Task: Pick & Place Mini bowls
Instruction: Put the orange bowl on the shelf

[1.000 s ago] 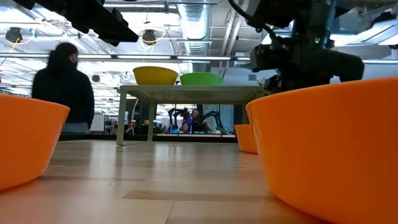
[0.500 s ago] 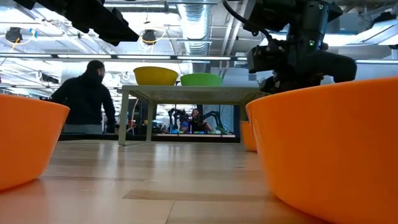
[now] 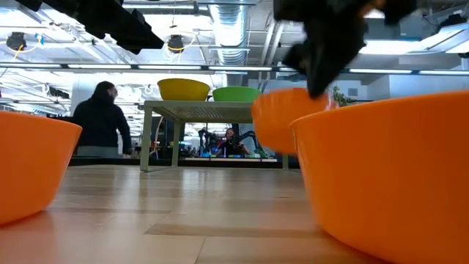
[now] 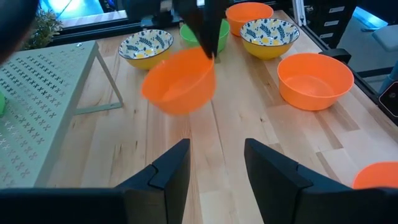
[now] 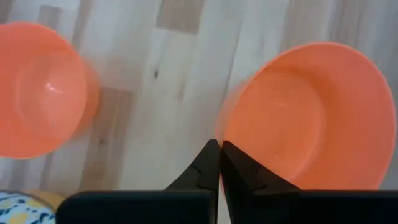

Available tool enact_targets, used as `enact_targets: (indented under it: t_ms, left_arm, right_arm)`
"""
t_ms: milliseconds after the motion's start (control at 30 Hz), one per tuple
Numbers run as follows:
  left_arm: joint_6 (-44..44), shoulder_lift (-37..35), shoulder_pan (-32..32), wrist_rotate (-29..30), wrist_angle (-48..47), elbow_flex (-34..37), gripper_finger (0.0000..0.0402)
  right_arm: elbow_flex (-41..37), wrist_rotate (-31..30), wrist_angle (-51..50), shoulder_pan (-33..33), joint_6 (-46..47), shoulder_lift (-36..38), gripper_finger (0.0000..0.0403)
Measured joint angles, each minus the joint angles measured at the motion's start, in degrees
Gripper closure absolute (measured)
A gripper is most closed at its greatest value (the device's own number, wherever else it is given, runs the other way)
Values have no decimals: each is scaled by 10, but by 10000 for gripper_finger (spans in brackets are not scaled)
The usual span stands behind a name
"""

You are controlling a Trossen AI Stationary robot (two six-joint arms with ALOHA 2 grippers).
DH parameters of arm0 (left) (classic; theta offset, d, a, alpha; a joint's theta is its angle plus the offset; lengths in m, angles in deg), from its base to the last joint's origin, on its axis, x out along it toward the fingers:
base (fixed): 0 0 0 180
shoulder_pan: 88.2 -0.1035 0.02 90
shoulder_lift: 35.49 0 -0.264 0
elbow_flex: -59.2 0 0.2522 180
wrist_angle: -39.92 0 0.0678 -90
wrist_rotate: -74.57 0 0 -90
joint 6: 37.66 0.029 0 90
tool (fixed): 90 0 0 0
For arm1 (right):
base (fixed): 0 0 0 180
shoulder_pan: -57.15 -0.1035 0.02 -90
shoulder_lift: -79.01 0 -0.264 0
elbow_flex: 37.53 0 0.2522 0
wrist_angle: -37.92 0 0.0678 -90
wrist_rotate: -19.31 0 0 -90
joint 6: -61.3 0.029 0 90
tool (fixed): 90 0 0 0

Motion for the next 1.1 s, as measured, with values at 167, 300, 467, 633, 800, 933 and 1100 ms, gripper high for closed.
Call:
enact_targets:
  t_ms: [167,300,467,633,800,933,1100]
  left_arm:
    - [0,0,0,0,0,0,248]
    - [0,0,0,0,0,0,248]
    - [0,0,0,0,0,0,248]
    - [0,0,0,0,0,0,248]
    - [0,0,0,0,0,0,248]
    - [0,0,0,0,0,0,248]
    - [0,0,0,0,0,0,248]
  right_arm:
    - [87,-94,-110,-3,-9,0,400]
    - [141,-162,-186,3,-23,0,401]
    - [174,-199,-230,22,-38,0,401]
    - [176,-212,-251,59,-68,0,402]
    - [176,-212,-265,111,-76,0,402]
    - [176,-212,-263,153,-127,0,402]
    - [176,-211,-260,203,-143,0,402]
